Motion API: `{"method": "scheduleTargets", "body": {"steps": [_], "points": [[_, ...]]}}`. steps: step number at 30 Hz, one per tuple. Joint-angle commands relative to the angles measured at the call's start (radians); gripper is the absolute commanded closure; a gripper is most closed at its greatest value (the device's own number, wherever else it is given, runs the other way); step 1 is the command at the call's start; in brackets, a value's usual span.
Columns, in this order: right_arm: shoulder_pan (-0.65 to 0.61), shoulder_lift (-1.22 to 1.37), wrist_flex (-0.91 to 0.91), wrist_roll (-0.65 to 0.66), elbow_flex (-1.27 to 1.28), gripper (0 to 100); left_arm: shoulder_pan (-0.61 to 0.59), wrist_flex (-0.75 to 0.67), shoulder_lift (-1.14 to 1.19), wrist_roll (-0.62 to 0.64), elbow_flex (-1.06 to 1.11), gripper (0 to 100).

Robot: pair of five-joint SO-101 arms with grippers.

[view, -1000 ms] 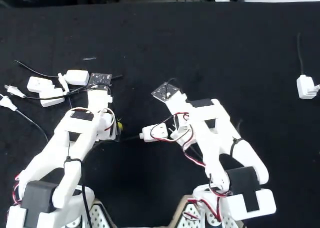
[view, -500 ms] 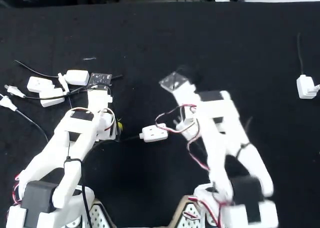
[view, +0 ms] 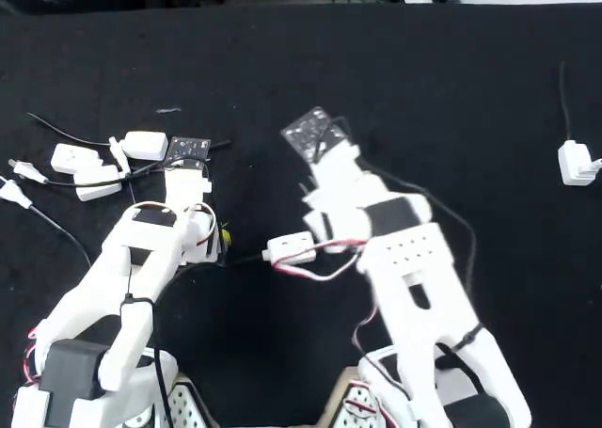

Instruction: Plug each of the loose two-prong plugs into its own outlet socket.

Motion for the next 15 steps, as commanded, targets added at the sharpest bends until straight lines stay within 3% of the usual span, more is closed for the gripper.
{"method": "scheduleTargets", "body": {"steps": [1,10,15], "points": [[-0.106,-0.041,-0.189,-0.071,0.074,98.8,-0.016,0.009,-0.037,0.003,0.002,78],[-0.126,-0.048,-0.385,-0.077,0.248,98.8,-0.136,0.141,-0.04,0.011,-0.122,78],[-0.235,-0.048,-0.39,-0.115,0.249,98.8,-0.15,0.155,-0.04,0.011,-0.151,78]]}}
